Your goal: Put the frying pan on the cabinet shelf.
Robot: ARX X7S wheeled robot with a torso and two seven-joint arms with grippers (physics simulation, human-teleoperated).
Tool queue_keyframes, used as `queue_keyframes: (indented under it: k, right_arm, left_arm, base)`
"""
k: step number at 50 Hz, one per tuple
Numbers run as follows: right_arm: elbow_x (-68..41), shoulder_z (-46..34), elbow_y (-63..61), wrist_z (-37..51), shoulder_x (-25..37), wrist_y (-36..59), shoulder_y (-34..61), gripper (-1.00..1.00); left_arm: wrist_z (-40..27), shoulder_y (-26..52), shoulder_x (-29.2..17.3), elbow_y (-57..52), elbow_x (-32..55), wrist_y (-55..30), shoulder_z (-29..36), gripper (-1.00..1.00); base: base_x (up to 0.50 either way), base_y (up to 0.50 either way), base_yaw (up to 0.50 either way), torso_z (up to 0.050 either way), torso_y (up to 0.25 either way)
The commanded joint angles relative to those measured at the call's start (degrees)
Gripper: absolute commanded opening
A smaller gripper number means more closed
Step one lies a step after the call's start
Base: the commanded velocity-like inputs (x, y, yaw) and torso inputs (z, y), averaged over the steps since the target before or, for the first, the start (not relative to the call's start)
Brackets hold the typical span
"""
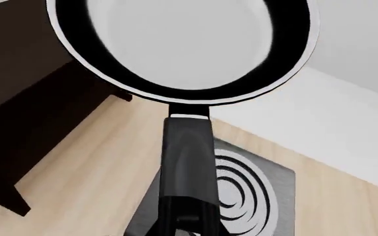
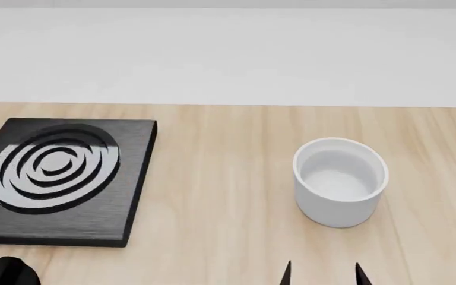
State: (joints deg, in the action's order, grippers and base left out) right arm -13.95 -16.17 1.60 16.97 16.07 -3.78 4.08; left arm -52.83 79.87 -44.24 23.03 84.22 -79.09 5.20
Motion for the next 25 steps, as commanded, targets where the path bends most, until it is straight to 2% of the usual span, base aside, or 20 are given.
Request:
queue_keyframes:
  k: [1,6,16,19,20,23,25]
  right_arm:
    - [0.3,-0.8,1.8,0.2,-0.8,1.0,2.5,1.00]
    - [0.4,-1.1,2.8,0.2,-1.1,1.2,3.5,1.00]
    - [0.5,-1.6,2.9,0.7,-1.3,2.2,4.4,1.00]
    - [0.5,-1.6,2.7,0.9,-1.2,2.5,4.4,1.00]
    - [0.5,-1.7,2.8,0.9,-1.2,2.5,4.5,1.00]
    - [0.6,-1.8,3.3,0.8,-1.4,2.4,4.9,1.00]
    - [0.6,-1.9,3.7,0.8,-1.5,2.3,5.2,1.00]
  left_arm:
    - [12.9,10.7,-0.2,14.0,-14.7,7.2,8.9,-1.00]
    - [19.4,16.4,2.3,24.1,-21.1,12.0,13.7,-1.00]
    - [26.5,24.1,6.3,43.2,-27.2,23.6,15.6,-1.00]
    - [25.8,24.3,6.2,45.3,-29.4,29.3,16.2,-1.00]
    - [21.6,23.2,5.3,43.0,-29.7,34.1,14.8,-1.00]
    - [20.3,21.2,4.2,42.2,-24.9,30.8,10.5,-1.00]
    - [19.7,19.7,3.4,39.8,-25.4,29.8,11.5,-1.00]
  base:
    - [0.00,0.00,0.00,0.000,0.000]
    - [0.00,0.00,0.00,0.002,0.002]
    - [0.00,0.00,0.00,0.000,0.002]
    - [0.00,0.00,0.00,0.000,0.003]
    - [0.00,0.00,0.00,0.000,0.000]
    - [0.00,0.00,0.00,0.003,0.003]
    - [0.00,0.00,0.00,0.000,0.000]
